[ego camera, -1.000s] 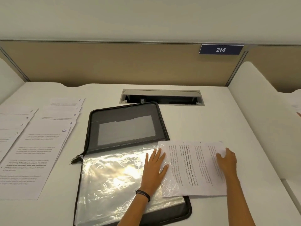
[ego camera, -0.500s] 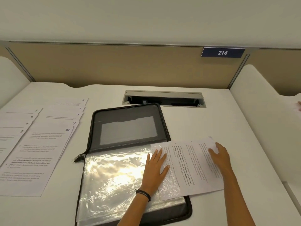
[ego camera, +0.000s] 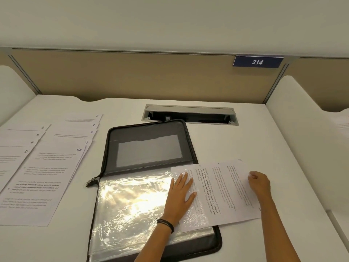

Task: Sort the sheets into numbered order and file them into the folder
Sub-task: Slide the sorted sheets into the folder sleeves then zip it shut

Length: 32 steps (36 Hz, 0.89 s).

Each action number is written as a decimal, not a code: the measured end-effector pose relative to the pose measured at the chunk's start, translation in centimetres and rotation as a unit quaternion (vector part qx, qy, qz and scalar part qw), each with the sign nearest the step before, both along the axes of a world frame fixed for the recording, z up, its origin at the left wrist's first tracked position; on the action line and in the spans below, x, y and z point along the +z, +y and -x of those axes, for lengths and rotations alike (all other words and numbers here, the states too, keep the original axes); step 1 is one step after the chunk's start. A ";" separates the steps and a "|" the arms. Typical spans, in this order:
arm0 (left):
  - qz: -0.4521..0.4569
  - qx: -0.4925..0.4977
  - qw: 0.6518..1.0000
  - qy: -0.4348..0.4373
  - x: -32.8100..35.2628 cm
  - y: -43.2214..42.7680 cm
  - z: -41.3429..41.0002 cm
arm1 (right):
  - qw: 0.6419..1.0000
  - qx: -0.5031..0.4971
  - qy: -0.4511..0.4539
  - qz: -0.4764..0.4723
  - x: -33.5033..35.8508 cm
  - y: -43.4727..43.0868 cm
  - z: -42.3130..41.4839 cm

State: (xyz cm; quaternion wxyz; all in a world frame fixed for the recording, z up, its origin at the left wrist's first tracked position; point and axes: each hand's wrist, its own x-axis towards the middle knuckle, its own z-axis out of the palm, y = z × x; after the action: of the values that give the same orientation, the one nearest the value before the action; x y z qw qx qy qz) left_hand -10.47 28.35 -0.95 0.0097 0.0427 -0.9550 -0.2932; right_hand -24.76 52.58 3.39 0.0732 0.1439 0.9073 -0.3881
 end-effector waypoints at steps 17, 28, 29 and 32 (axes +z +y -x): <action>0.005 -0.002 1.000 0.000 0.5 -0.2 -0.1 | 0.999 0.005 -0.022 0.047 0.9 0.3 0.0; 0.052 -0.018 0.998 -0.004 -0.1 -0.7 -0.7 | 0.995 0.008 -0.008 0.096 1.7 1.0 1.0; 0.071 -0.027 0.997 -0.021 -0.4 -0.7 -0.8 | 0.995 0.010 -0.009 0.094 1.7 0.9 1.0; 0.122 -0.028 0.992 -0.028 -1.3 -0.7 -0.8 | 0.995 0.019 -0.024 0.091 1.4 0.5 0.7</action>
State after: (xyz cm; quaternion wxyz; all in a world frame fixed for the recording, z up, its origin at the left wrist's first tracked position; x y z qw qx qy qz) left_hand -9.63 27.61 -2.22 -0.0201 0.0222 -0.9844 -0.1737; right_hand -25.50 53.05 4.79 0.1149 0.1284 0.8688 -0.4642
